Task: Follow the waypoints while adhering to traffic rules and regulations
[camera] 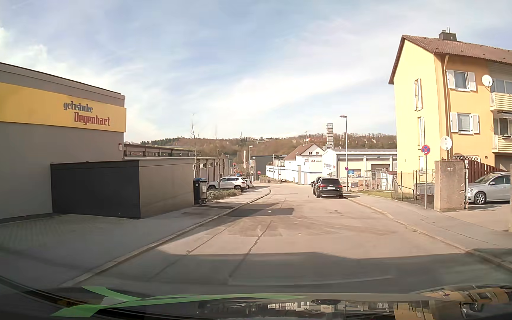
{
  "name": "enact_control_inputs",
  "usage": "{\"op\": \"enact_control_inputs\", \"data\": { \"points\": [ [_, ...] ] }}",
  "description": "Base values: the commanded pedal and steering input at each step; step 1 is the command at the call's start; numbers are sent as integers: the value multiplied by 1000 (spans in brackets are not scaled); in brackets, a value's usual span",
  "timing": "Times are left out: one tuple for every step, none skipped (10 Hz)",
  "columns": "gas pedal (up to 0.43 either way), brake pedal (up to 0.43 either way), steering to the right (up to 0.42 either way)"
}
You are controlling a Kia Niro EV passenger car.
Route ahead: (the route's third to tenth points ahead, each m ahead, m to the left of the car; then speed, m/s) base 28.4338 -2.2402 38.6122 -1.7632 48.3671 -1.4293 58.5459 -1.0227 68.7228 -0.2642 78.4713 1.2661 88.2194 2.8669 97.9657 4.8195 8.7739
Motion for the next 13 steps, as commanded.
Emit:
{"op": "enact_control_inputs", "data": {
  "points": [
    [67, 0, 0],
    [67, 0, 0],
    [67, 0, 0],
    [28, 0, 3],
    [28, 0, 6],
    [28, 0, 9],
    [28, 0, 10],
    [28, 0, 9],
    [28, 0, 9],
    [28, 0, 8],
    [28, 0, 7],
    [28, 0, 7],
    [28, 0, 6]
  ]
}}
